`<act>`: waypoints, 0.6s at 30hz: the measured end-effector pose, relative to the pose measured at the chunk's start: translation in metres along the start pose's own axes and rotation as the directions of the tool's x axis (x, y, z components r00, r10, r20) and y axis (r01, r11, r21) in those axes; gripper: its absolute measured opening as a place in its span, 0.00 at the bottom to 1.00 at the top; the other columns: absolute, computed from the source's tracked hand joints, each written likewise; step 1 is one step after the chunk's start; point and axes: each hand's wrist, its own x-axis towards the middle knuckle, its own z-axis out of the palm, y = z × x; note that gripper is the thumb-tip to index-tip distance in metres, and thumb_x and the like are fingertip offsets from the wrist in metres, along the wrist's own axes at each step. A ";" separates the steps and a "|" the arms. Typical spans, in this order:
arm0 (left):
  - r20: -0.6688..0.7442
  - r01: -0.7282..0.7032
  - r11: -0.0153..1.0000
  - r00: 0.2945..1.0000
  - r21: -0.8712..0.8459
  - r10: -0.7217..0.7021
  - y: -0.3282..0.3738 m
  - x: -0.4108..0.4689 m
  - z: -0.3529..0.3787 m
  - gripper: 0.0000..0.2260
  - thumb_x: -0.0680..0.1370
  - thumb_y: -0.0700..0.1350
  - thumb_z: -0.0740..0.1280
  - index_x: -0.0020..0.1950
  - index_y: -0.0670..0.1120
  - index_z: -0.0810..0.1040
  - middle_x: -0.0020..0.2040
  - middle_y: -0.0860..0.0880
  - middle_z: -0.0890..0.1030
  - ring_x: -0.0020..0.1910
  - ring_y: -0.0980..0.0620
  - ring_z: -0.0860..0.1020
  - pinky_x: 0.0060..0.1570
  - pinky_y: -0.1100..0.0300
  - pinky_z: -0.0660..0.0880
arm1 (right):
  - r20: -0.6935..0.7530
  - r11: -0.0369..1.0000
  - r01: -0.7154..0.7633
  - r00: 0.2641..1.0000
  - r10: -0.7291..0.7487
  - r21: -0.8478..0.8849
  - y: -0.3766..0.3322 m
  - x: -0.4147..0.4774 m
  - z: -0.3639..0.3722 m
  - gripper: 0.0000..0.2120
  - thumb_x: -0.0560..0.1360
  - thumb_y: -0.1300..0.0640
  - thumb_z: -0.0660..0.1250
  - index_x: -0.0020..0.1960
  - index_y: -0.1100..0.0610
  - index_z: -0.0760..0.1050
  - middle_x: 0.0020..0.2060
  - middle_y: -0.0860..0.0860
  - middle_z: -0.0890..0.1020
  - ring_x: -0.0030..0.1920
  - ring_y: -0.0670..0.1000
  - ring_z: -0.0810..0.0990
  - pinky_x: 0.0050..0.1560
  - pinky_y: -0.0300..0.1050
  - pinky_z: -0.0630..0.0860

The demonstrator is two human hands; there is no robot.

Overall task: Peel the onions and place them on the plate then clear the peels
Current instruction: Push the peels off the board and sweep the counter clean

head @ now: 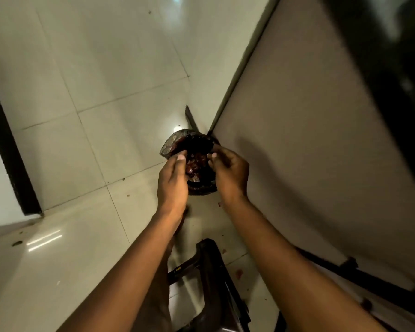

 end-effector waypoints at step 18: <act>0.489 -0.202 0.972 0.840 -0.124 0.237 0.188 -0.338 0.057 0.15 0.87 0.46 0.58 0.64 0.47 0.83 0.63 0.45 0.85 0.65 0.45 0.82 0.62 0.47 0.80 | -0.045 0.549 -0.026 0.992 0.116 0.835 -0.187 -0.341 -0.267 0.13 0.80 0.70 0.67 0.64 0.68 0.80 0.60 0.66 0.84 0.56 0.56 0.87 0.60 0.45 0.84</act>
